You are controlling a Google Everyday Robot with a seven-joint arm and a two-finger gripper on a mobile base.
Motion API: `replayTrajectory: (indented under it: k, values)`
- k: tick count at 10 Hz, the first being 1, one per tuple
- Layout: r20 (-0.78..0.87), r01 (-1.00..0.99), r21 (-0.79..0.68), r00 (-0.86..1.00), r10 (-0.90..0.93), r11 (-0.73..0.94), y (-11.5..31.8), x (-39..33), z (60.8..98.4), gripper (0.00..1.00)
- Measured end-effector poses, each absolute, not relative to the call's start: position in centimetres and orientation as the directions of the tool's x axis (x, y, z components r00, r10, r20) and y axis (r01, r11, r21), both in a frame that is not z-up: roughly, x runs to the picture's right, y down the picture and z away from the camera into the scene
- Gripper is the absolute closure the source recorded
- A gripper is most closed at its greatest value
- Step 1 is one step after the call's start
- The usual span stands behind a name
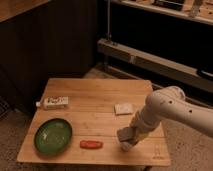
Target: Place the eraser in the ceramic cup
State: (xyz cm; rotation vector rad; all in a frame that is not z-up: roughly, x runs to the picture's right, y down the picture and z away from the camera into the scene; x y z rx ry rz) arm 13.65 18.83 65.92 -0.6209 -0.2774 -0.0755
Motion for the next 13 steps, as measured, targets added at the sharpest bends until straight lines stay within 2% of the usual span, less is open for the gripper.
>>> replayTrajectory:
  k: [13]
  values:
    - [0.284, 0.158, -0.561, 0.959, 0.010, 0.813, 19.23, 13.60, 66.08, 0.96]
